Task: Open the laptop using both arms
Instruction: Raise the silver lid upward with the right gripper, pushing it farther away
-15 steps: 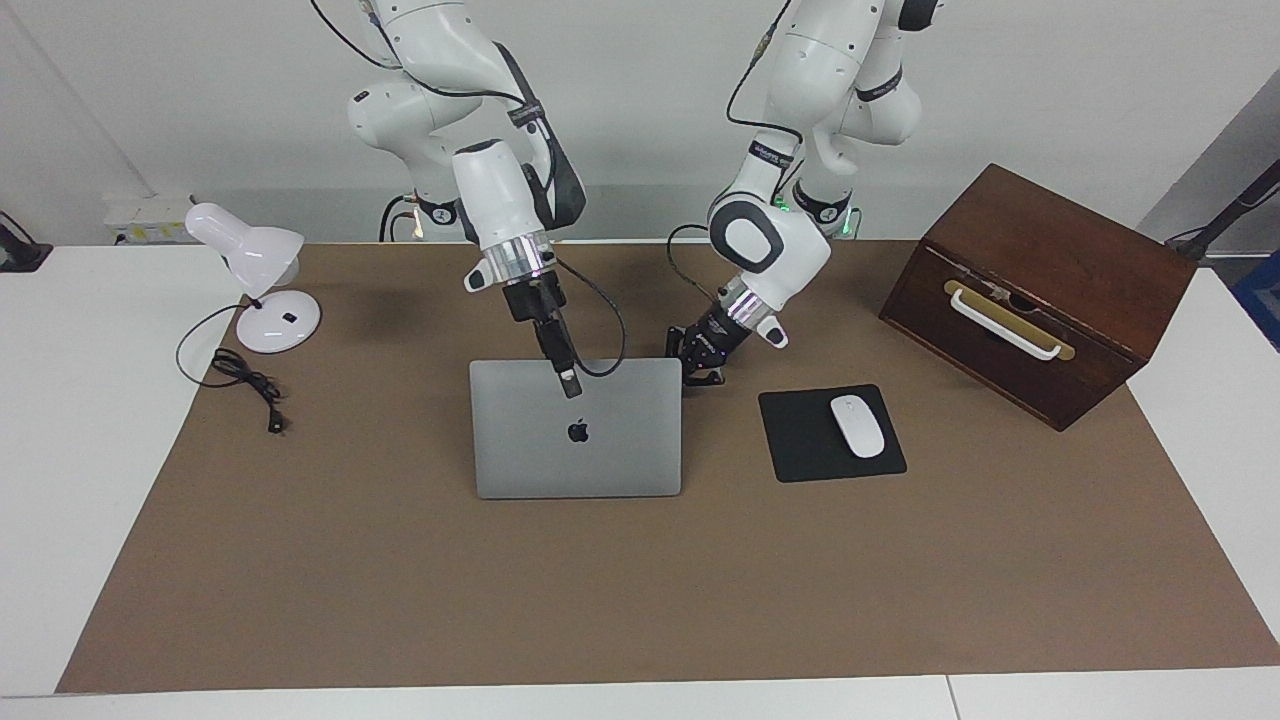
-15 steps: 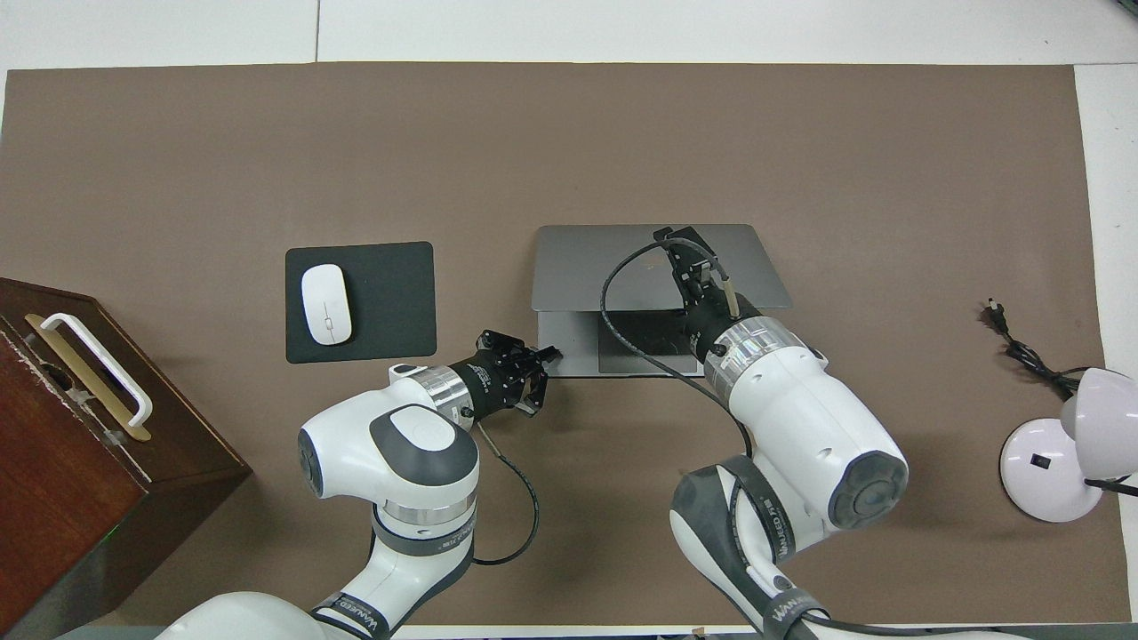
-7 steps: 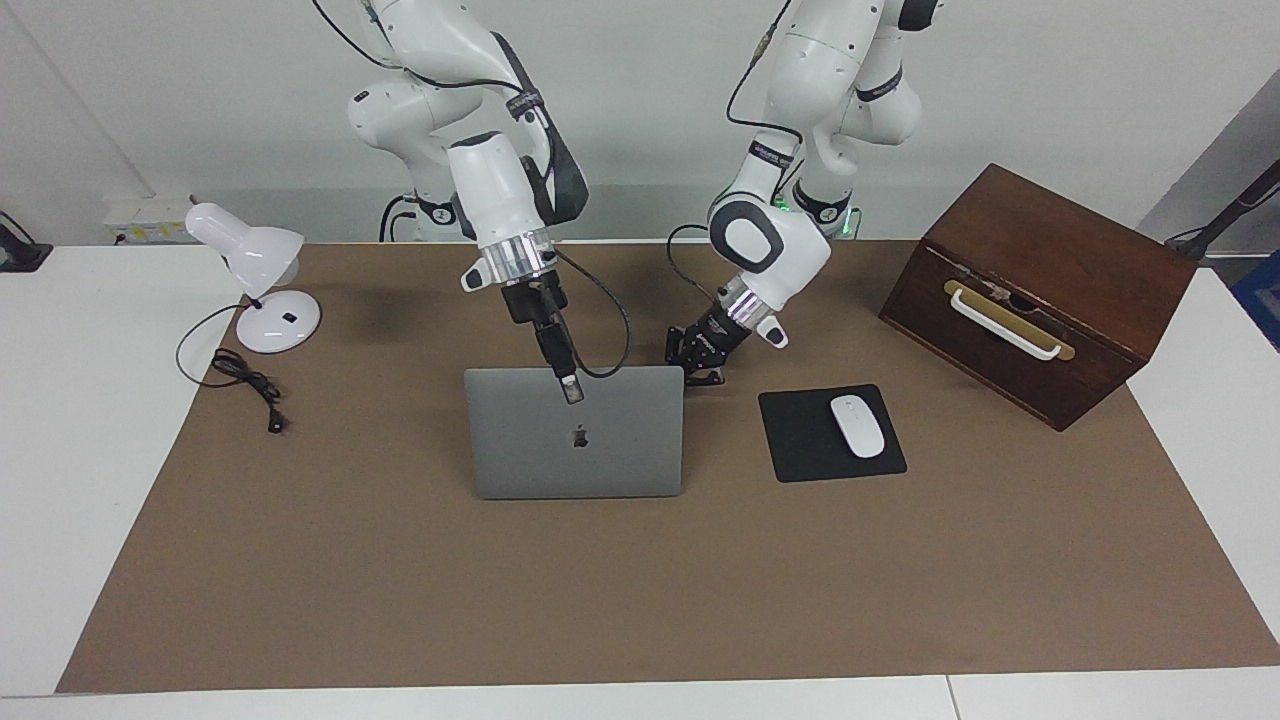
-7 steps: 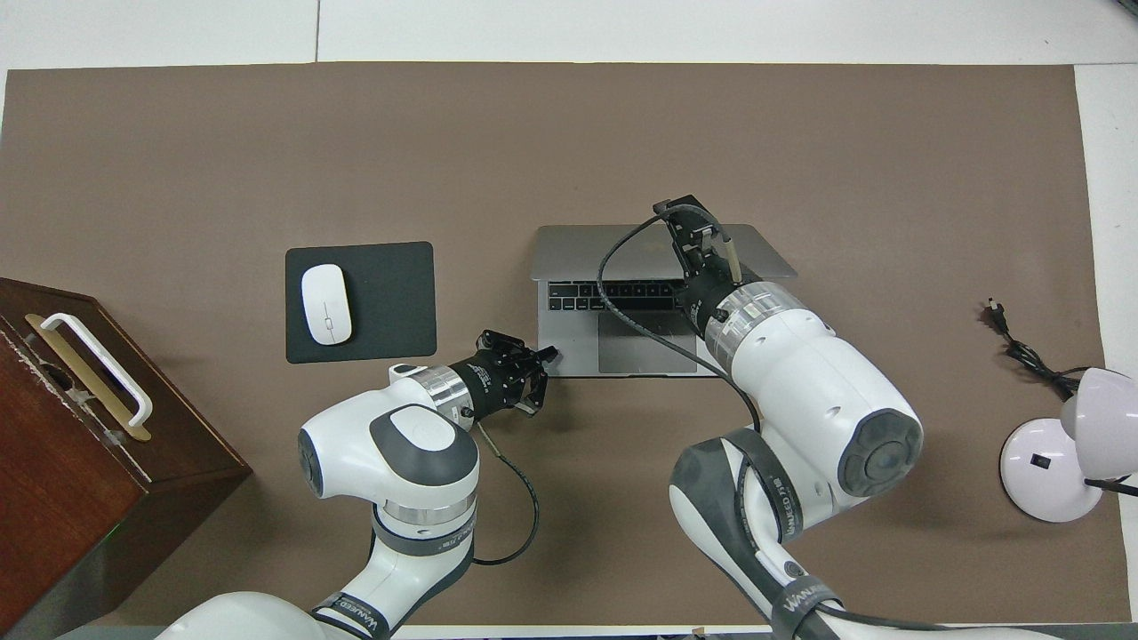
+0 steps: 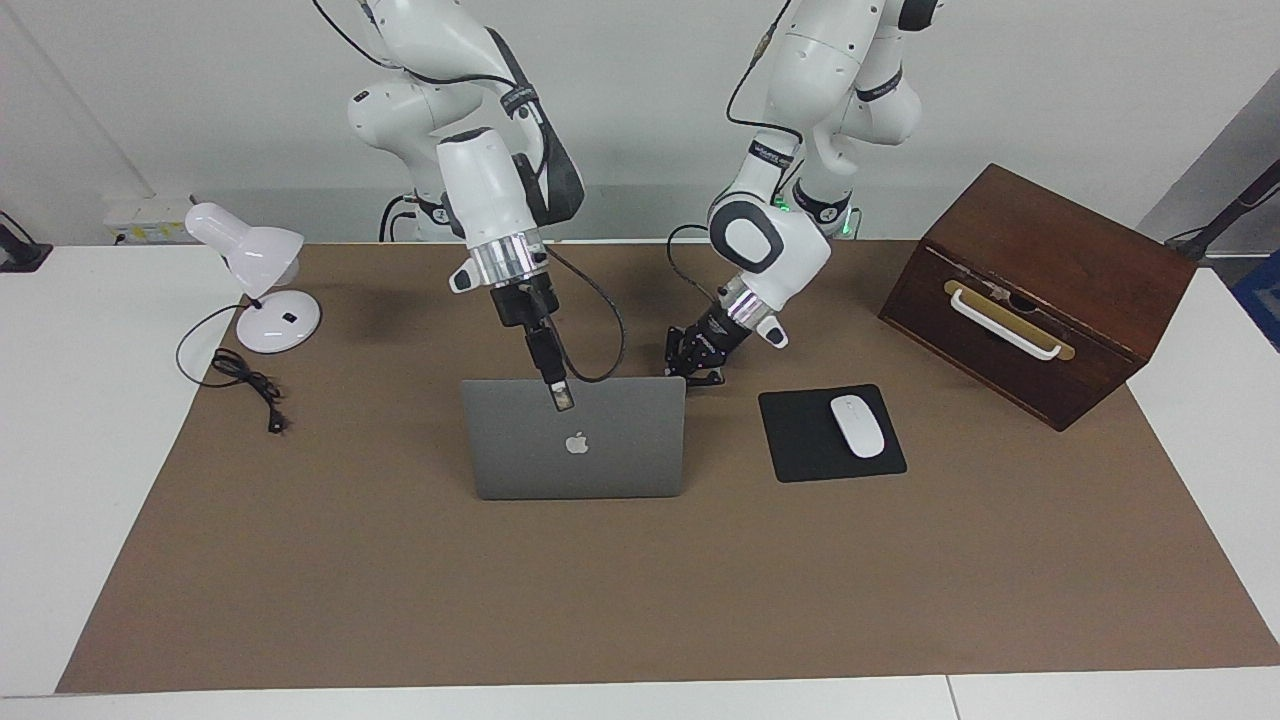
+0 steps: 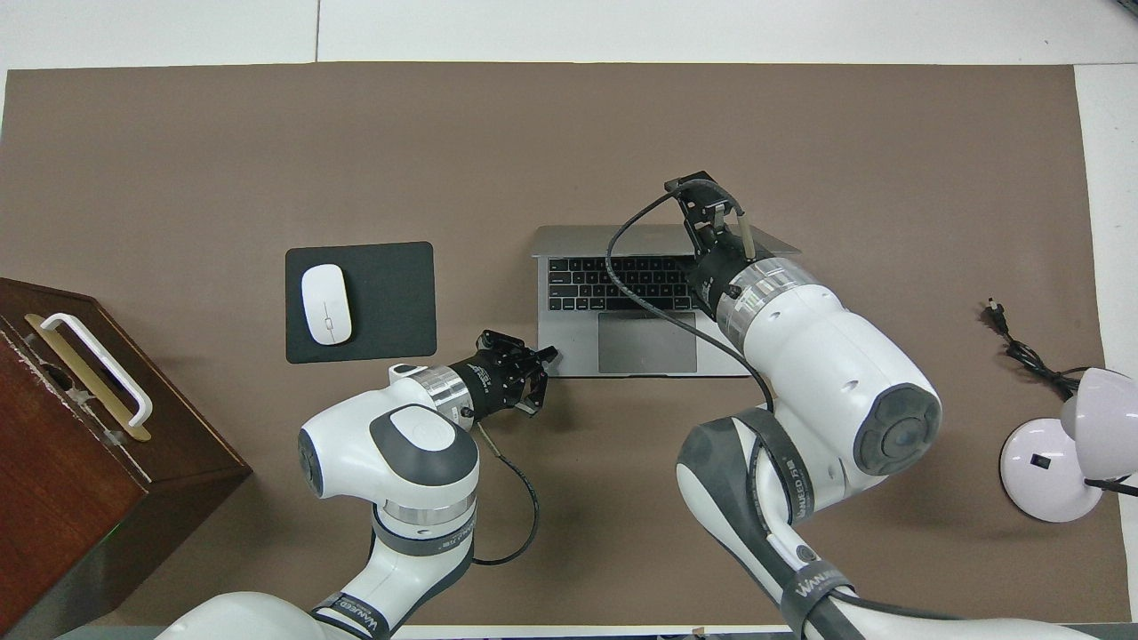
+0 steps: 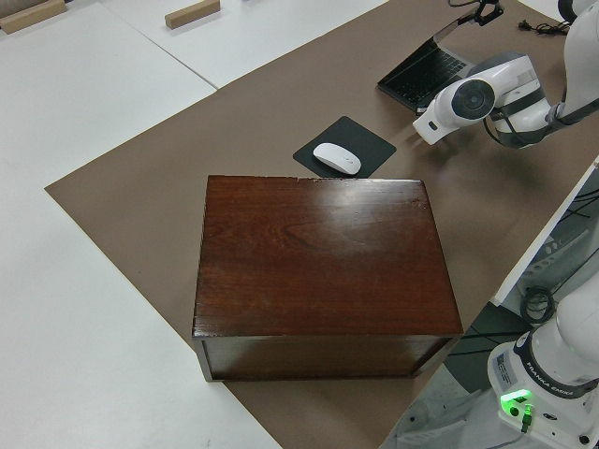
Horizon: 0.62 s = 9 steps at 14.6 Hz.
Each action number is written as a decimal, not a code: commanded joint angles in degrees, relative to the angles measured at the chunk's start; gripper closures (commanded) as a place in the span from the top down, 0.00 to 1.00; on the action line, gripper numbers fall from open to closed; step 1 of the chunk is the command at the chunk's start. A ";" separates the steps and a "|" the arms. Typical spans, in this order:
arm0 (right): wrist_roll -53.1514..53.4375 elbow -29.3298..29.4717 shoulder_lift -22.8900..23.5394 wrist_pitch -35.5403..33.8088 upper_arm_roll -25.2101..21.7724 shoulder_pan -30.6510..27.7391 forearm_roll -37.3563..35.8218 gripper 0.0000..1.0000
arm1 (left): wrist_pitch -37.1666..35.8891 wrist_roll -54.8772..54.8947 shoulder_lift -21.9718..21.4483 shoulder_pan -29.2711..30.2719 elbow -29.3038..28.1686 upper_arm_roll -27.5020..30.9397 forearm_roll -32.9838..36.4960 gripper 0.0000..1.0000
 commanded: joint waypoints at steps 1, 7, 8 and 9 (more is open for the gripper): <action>-1.83 3.95 1.85 -2.71 -0.90 -0.54 -0.74 1.00 | 1.35 1.53 2.92 -1.25 1.06 0.24 -1.51 0.00; -3.24 7.03 2.99 -5.35 -1.25 -1.42 -0.74 1.00 | 1.35 1.53 2.92 -1.17 1.06 0.24 -1.51 0.00; -3.85 7.30 3.26 -5.79 -1.25 -1.86 -0.74 1.00 | 1.35 1.53 2.92 -1.25 1.06 0.24 -1.51 0.00; -4.73 7.82 3.35 -6.40 -1.25 -1.95 -0.74 1.00 | 1.35 1.53 2.92 -1.25 1.06 0.24 -1.51 0.00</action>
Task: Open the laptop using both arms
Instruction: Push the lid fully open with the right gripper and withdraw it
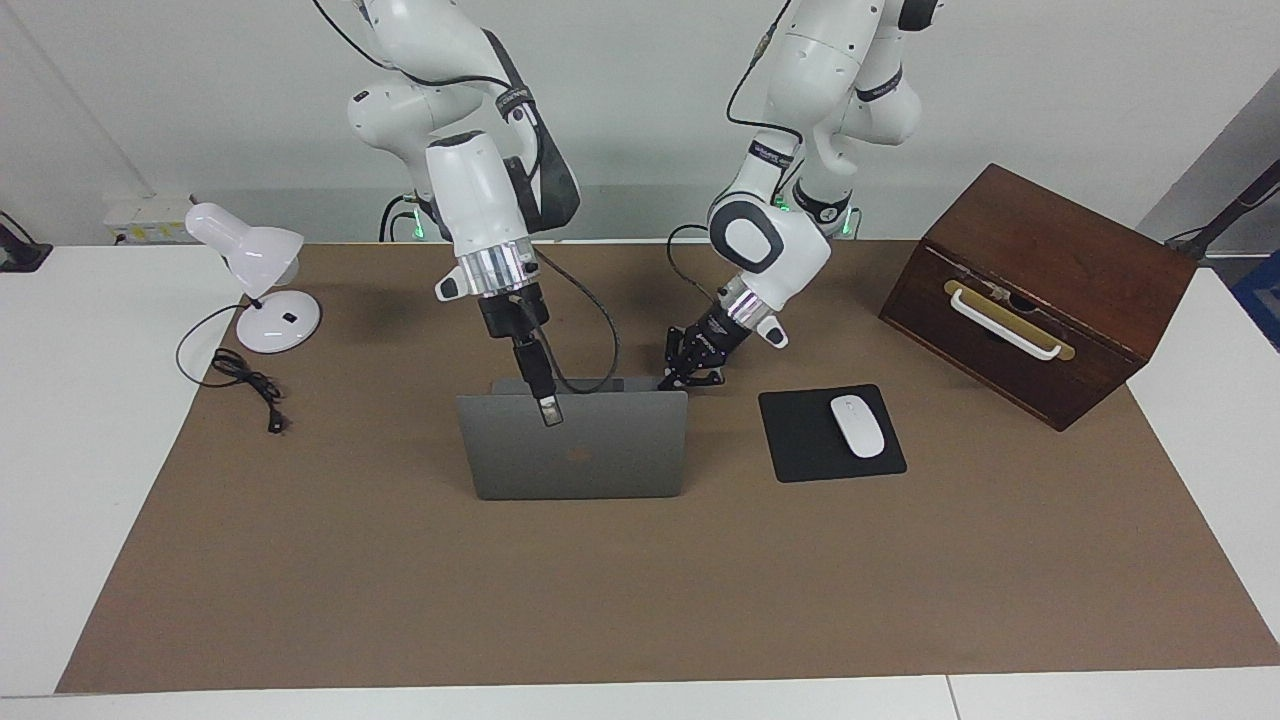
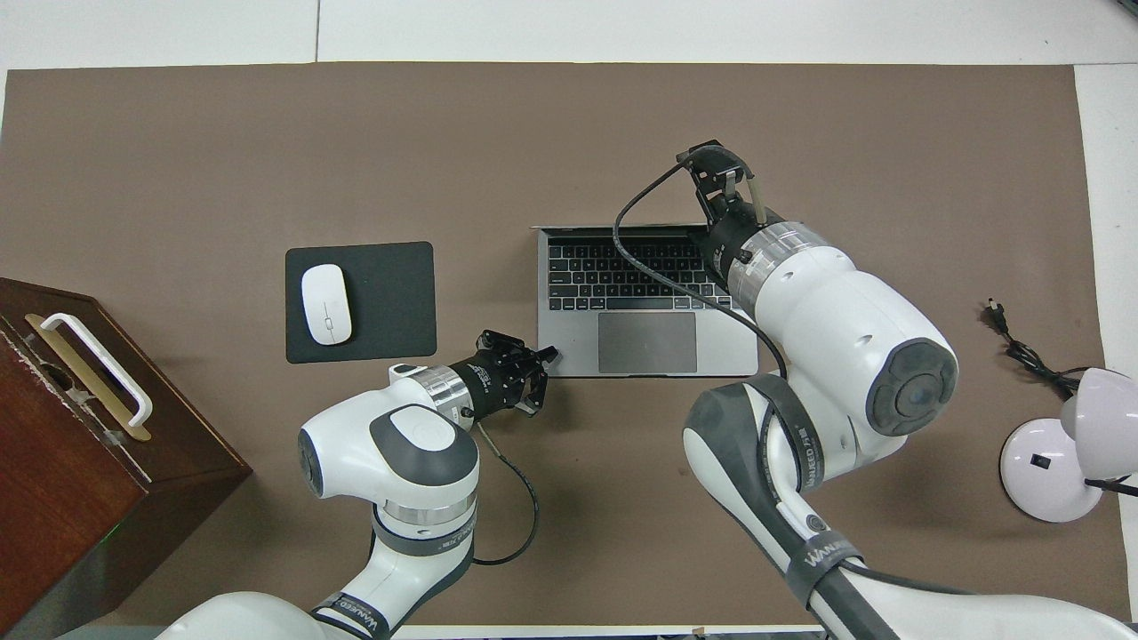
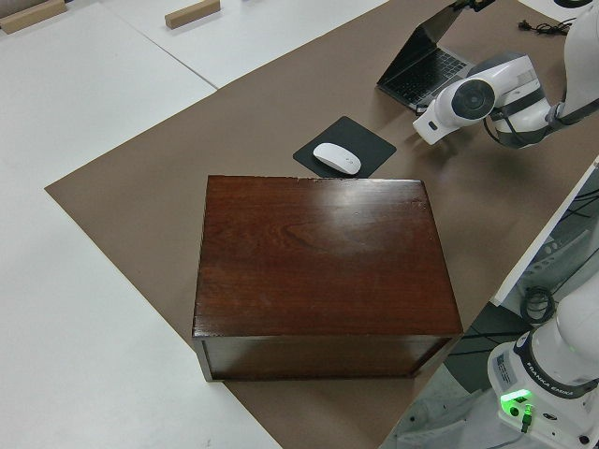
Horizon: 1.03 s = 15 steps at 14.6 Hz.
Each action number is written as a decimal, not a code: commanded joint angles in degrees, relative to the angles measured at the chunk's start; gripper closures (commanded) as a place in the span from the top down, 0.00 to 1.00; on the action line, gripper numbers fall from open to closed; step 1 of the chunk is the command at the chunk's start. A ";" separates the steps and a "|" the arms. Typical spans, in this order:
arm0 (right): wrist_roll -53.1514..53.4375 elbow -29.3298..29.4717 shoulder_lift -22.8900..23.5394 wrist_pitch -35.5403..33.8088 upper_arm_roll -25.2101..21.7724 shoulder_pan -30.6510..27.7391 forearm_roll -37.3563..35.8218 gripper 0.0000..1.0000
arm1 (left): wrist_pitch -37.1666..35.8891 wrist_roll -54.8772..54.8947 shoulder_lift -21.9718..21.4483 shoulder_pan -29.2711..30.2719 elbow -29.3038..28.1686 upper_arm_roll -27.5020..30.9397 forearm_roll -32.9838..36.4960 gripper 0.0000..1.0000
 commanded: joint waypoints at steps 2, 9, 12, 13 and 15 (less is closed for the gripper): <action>-3.59 3.48 1.57 -2.17 0.05 -1.25 1.01 1.00 | 1.35 1.50 2.92 -1.25 1.06 0.24 -1.51 0.00; -17.73 7.79 3.24 -5.51 -0.22 -1.42 16.03 1.00 | 1.35 1.76 2.83 -1.25 1.06 0.24 -1.51 0.00; -20.64 7.97 3.33 -6.13 -0.48 -1.42 17.89 1.00 | 1.35 1.76 2.83 -1.25 1.06 0.24 -1.51 0.00; -21.17 8.32 3.59 -6.22 -0.74 -1.42 18.24 1.00 | 1.35 1.76 2.92 -1.25 1.06 0.24 -1.51 0.00; -23.27 8.68 4.03 -6.65 -1.27 -1.51 20.17 1.00 | 1.35 1.85 2.92 -1.25 1.06 0.24 -1.51 0.00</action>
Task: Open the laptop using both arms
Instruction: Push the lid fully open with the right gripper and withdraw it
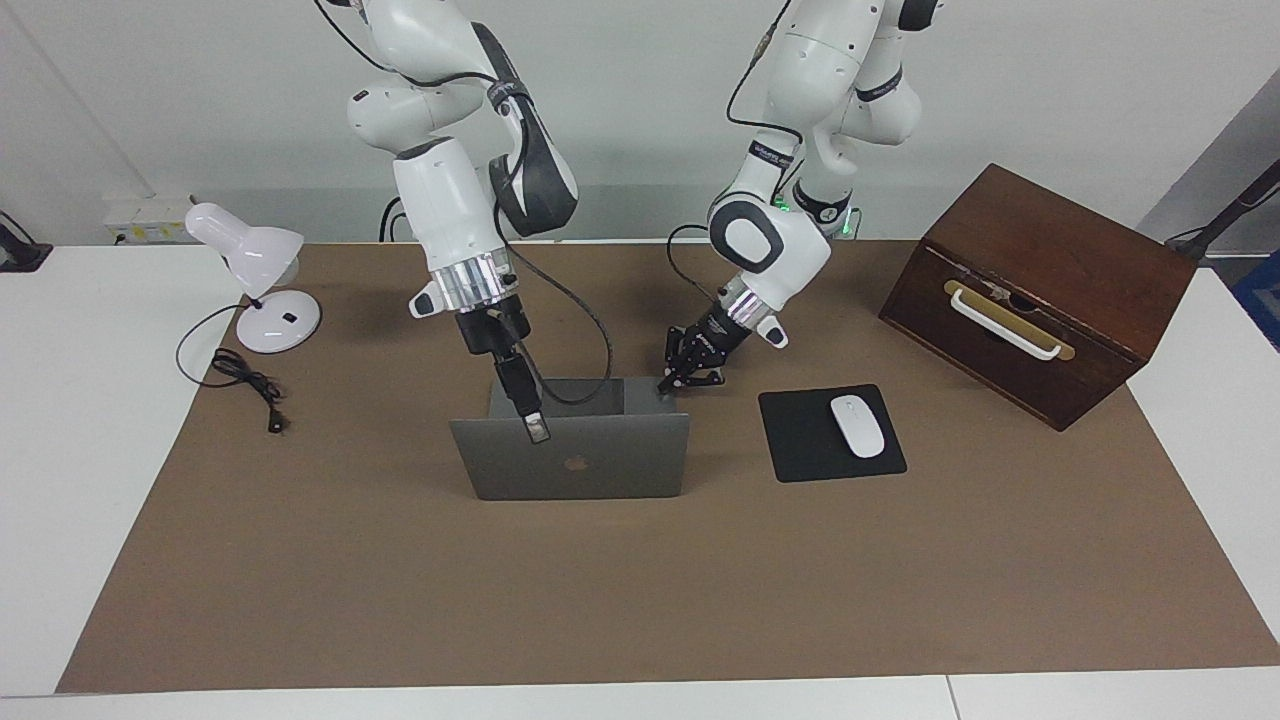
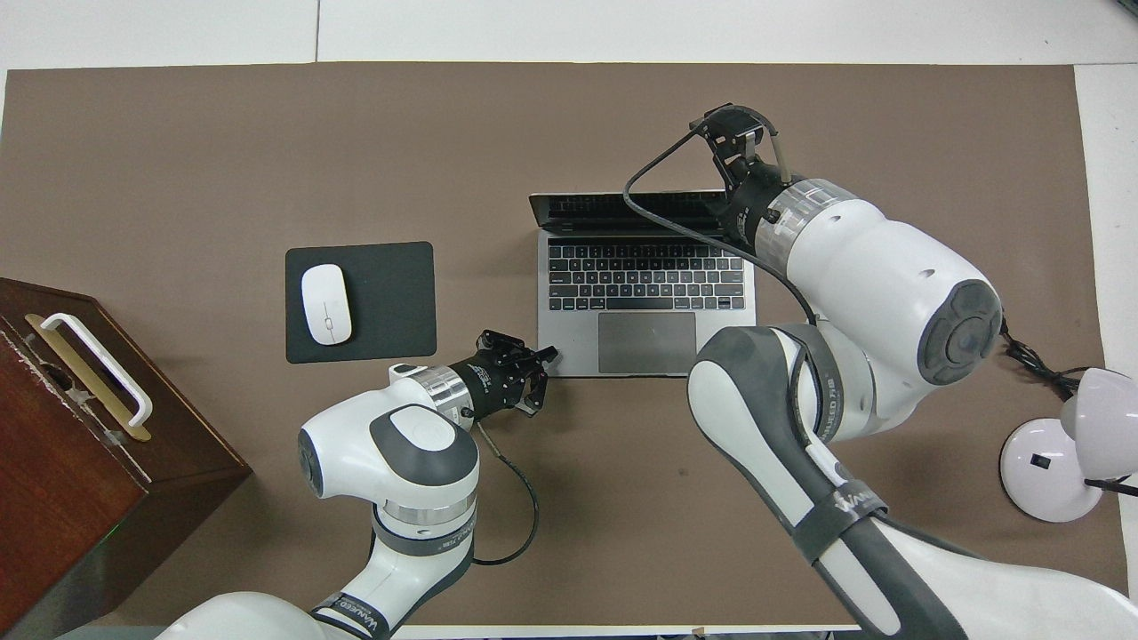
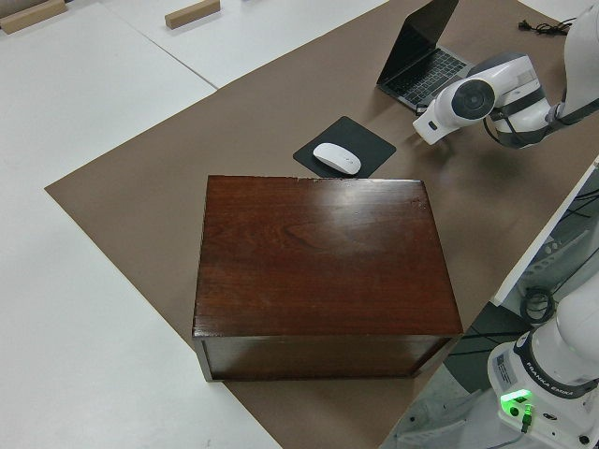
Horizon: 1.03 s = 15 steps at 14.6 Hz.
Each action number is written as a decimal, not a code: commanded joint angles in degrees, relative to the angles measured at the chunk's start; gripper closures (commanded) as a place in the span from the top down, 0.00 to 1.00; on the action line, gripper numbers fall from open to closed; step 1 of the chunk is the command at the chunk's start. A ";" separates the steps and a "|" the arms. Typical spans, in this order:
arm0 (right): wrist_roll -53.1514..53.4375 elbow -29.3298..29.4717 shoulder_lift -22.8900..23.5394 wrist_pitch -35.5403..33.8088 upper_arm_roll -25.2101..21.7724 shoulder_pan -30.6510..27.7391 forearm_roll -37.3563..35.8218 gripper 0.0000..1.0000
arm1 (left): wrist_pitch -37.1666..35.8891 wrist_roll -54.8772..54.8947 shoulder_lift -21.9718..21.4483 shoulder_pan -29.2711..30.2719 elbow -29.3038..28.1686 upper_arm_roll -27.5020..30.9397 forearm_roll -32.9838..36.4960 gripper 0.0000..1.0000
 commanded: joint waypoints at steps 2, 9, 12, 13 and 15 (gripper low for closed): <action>-7.83 2.54 1.87 -1.78 -0.57 -0.68 6.53 1.00 | 1.35 1.55 2.92 -1.25 1.06 0.24 -1.51 0.00; -15.94 5.71 3.19 -5.38 -2.59 -0.77 13.84 1.00 | 1.35 1.72 2.83 -1.25 1.06 0.24 -1.51 0.00; -16.03 6.06 3.63 -5.65 -3.21 -0.77 13.84 1.00 | 1.35 1.99 2.83 -1.25 1.06 0.24 -1.51 0.00; -16.12 6.06 3.80 -5.65 -3.30 -0.77 13.84 1.00 | 1.35 1.99 2.83 -1.25 1.06 0.24 -1.51 0.00; -16.81 6.50 4.07 -5.65 -3.38 -0.77 14.98 1.00 | 1.35 2.07 2.92 -1.25 1.06 0.24 -1.51 0.00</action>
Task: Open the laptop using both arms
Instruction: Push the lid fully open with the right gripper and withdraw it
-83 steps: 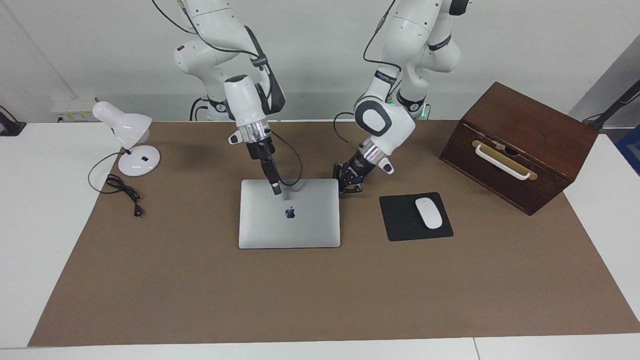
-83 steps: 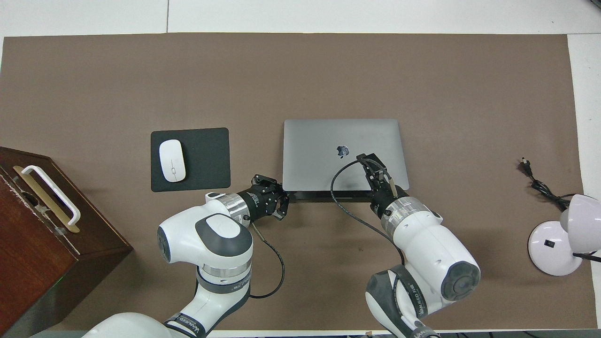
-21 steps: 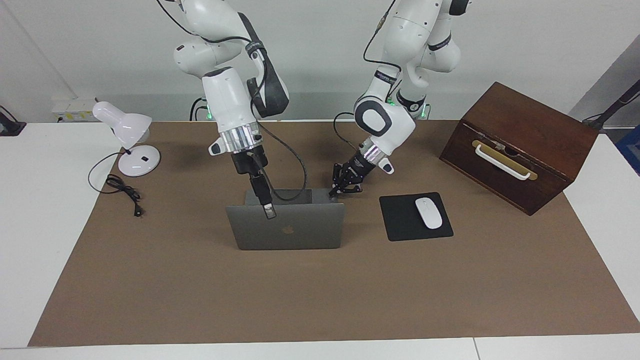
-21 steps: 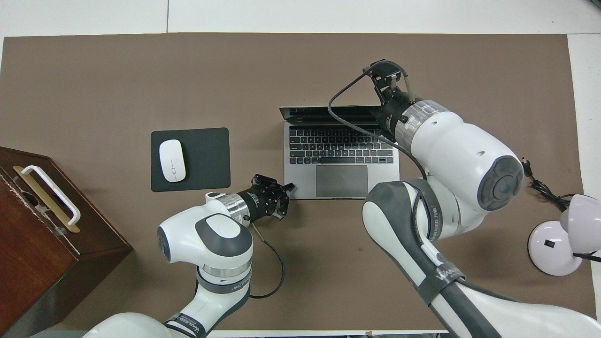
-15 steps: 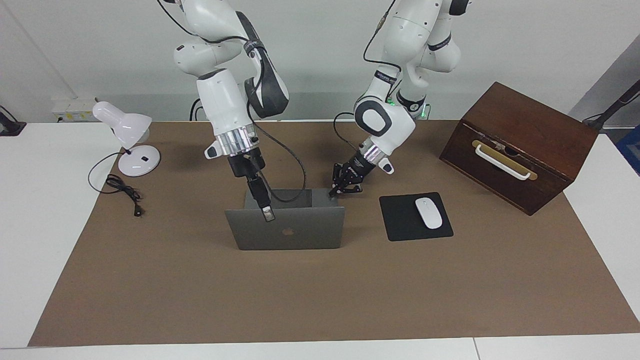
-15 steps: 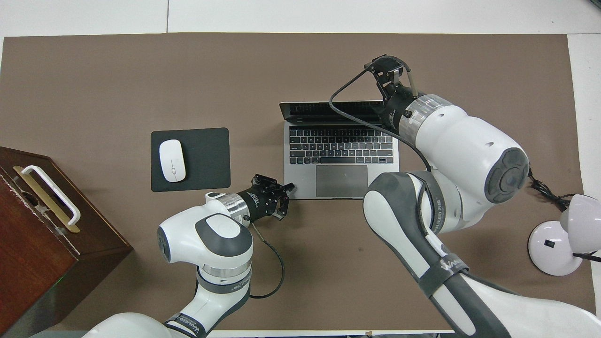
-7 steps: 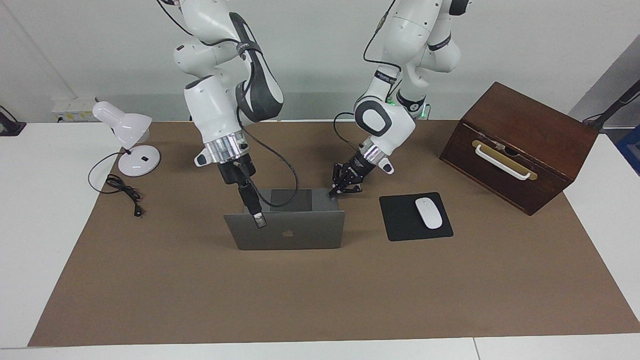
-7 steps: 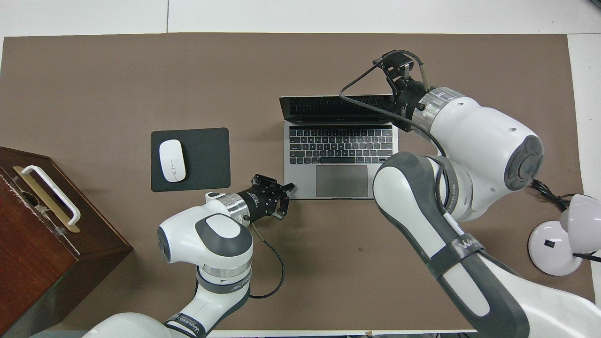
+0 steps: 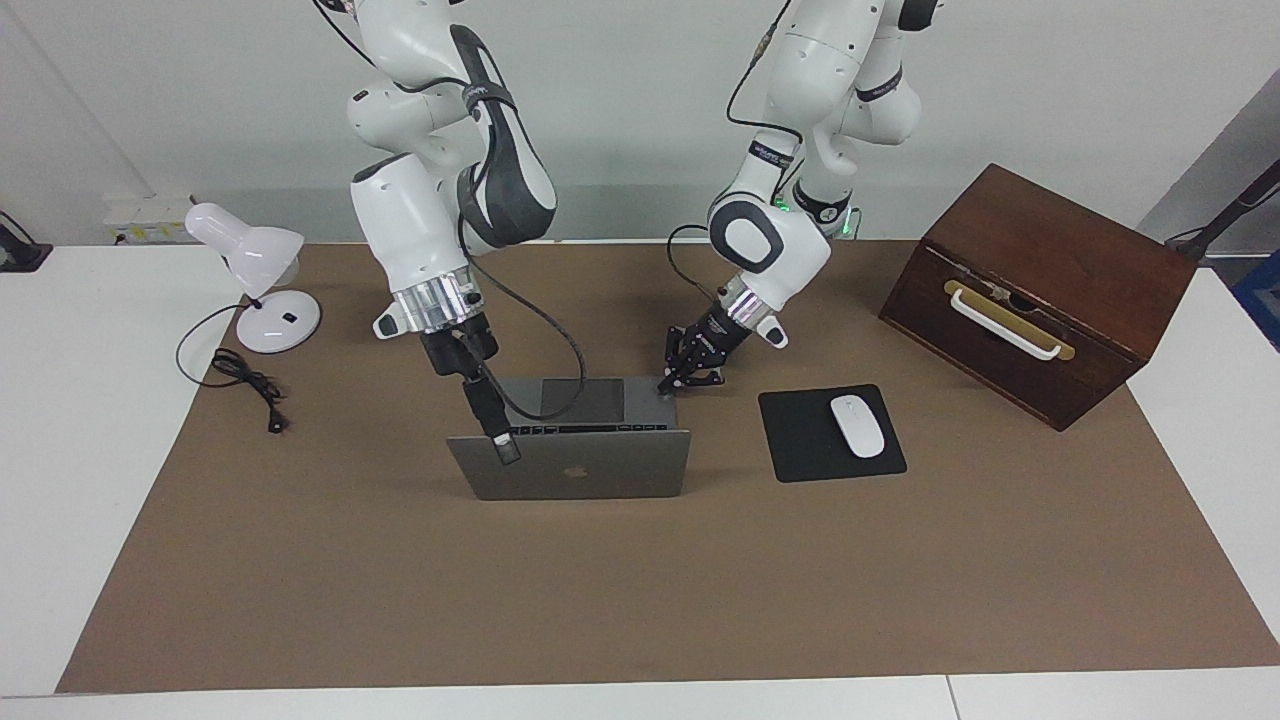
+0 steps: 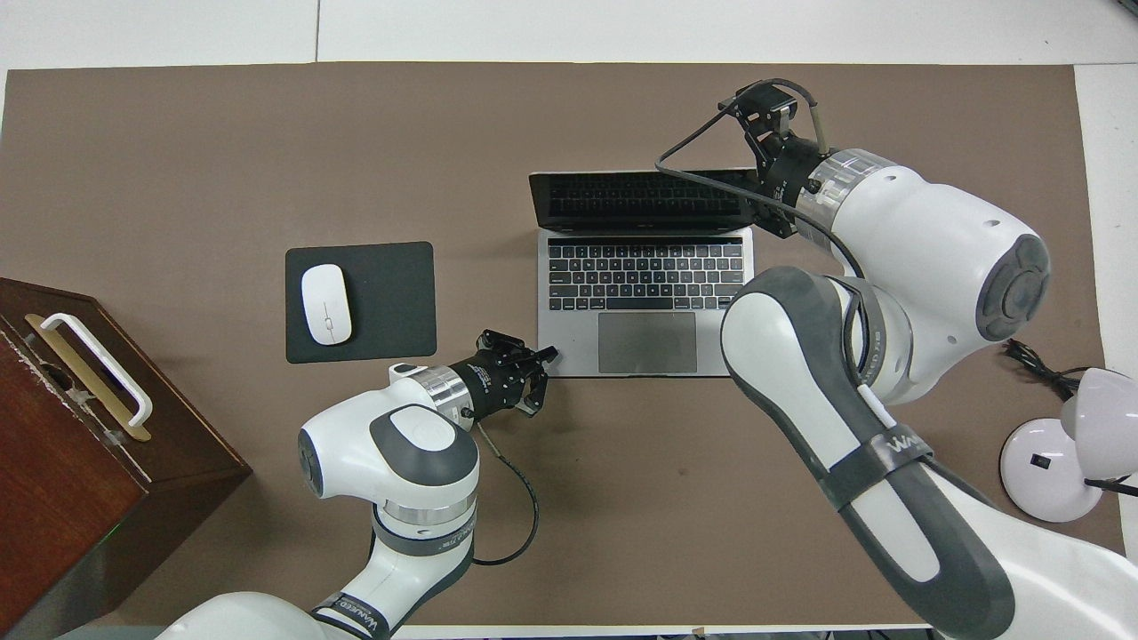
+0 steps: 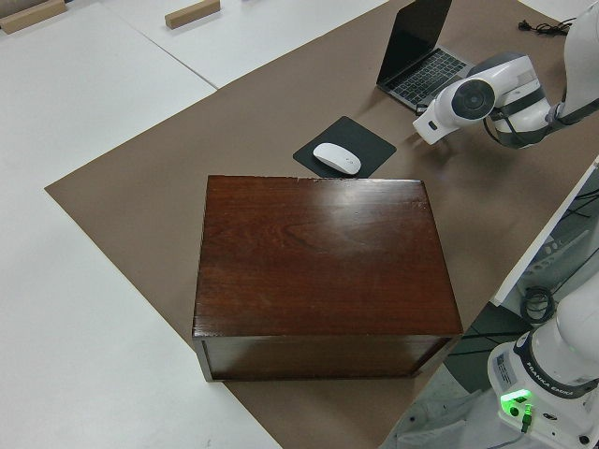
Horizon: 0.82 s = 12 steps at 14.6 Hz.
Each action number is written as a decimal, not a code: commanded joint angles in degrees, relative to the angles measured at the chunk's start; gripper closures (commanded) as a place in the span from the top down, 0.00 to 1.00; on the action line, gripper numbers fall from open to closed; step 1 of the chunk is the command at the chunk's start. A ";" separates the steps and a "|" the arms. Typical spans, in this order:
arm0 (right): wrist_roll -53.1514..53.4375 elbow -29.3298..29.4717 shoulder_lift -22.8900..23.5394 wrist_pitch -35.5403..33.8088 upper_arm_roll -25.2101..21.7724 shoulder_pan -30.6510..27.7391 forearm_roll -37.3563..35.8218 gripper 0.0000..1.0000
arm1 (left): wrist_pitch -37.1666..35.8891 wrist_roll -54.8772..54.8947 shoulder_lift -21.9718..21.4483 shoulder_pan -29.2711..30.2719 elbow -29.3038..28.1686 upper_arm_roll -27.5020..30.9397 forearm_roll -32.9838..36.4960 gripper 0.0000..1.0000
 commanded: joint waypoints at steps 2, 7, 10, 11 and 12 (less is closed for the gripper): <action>-5.09 2.85 1.66 -1.25 -0.08 -0.71 4.99 1.00 | 1.35 1.72 2.92 -1.25 1.06 0.24 -1.60 0.00; -3.70 6.63 0.44 -8.27 0.27 -0.71 10.62 1.00 | 1.35 1.81 2.83 -1.25 1.06 0.24 -1.60 0.00; -0.01 8.82 -2.02 -13.80 0.36 -1.32 10.54 1.00 | 1.35 1.72 2.83 -1.25 1.15 0.24 -1.60 0.00; 1.13 9.35 -2.81 -15.39 0.28 -1.49 10.45 1.00 | 1.35 1.72 2.83 -1.07 1.15 0.24 -1.60 0.00; 2.45 9.44 -3.78 -16.19 0.27 -1.50 10.10 1.00 | 1.35 1.72 2.83 -1.07 1.15 0.24 -1.52 0.00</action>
